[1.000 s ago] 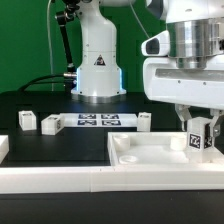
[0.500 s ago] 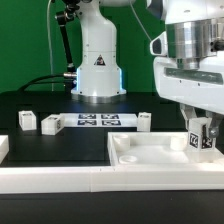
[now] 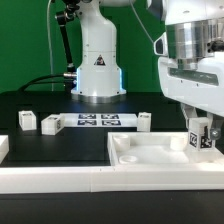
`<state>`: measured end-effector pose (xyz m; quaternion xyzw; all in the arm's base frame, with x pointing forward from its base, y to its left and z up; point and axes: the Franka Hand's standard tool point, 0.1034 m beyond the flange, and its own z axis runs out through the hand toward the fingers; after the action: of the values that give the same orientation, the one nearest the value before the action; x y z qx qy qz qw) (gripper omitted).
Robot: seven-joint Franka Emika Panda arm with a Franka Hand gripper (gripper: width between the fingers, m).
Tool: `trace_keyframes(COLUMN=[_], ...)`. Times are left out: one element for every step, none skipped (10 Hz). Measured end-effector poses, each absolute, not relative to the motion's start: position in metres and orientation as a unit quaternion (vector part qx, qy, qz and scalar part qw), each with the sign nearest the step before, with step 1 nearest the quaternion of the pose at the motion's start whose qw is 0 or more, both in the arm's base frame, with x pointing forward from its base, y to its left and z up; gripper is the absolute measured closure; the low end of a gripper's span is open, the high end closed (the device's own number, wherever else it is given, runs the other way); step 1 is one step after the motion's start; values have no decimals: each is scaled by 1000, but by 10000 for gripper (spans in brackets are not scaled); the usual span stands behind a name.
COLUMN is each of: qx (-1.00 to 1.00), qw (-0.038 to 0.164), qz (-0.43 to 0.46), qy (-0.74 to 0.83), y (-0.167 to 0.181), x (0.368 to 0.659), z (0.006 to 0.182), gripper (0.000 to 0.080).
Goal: Assemble square table
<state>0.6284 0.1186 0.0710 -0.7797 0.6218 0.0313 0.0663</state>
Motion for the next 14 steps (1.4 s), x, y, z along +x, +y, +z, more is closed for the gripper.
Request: trace_keyframes(qx=[-819, -846, -863, -895, -912, -927, -943, -951, -967, -984, -991, -994, -998, -999], qw=[67, 68, 67, 68, 68, 69, 69, 69, 65, 46, 43, 41, 37, 33], qz=[27, 24, 24, 19, 16, 13, 10, 8, 3, -6, -10, -12, -15, -17], qy=[570, 529, 500, 441, 404, 367, 326, 301, 246, 172, 130, 103, 56, 16], y=[119, 121, 124, 125, 125, 124, 124, 124, 124, 125, 124, 124, 124, 124], x=[628, 627, 626, 626, 626, 626, 626, 626, 626, 626, 627, 628, 628, 628], z=[71, 70, 70, 70, 70, 70, 70, 70, 70, 71, 72, 73, 73, 73], gripper=[202, 202, 161, 153, 153, 150, 150, 150, 150, 150, 150, 150, 150, 150])
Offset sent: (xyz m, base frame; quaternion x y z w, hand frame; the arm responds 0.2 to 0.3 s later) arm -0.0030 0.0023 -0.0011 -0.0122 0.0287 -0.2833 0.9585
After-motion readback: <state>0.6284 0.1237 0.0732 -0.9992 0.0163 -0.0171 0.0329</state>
